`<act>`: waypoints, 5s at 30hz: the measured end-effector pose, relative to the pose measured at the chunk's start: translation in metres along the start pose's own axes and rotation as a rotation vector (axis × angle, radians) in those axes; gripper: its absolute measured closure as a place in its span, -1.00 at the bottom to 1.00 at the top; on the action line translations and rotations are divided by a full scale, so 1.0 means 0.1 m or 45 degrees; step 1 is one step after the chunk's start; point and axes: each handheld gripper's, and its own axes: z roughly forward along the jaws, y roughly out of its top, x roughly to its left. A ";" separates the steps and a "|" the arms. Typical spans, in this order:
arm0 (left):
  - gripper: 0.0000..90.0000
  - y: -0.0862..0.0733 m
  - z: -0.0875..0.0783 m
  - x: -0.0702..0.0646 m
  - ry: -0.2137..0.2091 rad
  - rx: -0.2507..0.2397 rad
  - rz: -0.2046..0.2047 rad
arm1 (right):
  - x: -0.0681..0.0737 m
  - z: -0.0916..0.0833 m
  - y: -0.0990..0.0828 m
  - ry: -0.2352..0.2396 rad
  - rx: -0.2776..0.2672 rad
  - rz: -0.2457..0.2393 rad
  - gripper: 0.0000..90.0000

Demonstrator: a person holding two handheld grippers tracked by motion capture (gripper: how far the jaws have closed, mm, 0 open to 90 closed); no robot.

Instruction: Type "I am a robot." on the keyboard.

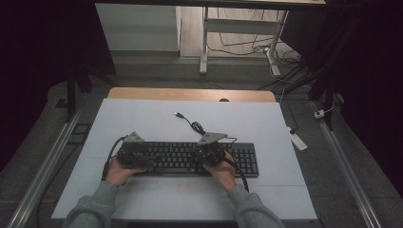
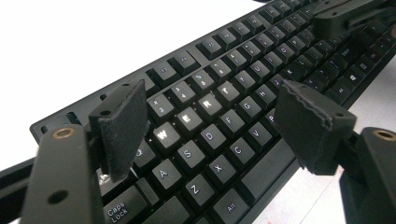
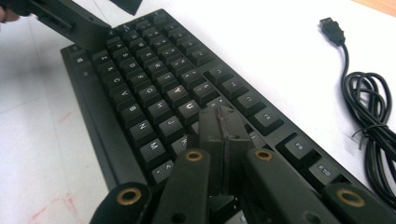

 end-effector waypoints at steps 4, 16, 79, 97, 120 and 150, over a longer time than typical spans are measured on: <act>-0.42 0.00 0.00 0.00 0.002 -0.001 -0.002 | -0.01 0.08 0.00 -0.020 0.028 -0.002 0.98; -0.41 0.00 0.00 0.00 0.004 0.008 0.008 | -0.05 0.17 -0.03 -0.057 0.057 0.034 0.98; -0.35 -0.01 -0.02 0.02 0.027 -0.026 0.019 | -0.19 -0.78 -0.57 -0.128 -0.079 0.100 0.26; 0.42 0.02 0.05 -0.05 0.018 -0.074 0.071 | -0.17 -0.78 -0.62 -0.123 -0.072 0.082 0.23; 0.97 0.09 0.41 -0.16 0.023 0.010 0.146 | -0.16 -0.75 -0.63 -0.126 -0.047 0.071 0.23; 0.95 0.10 0.40 -0.15 0.023 -0.022 0.137 | -0.16 -0.74 -0.63 -0.125 -0.044 0.068 0.22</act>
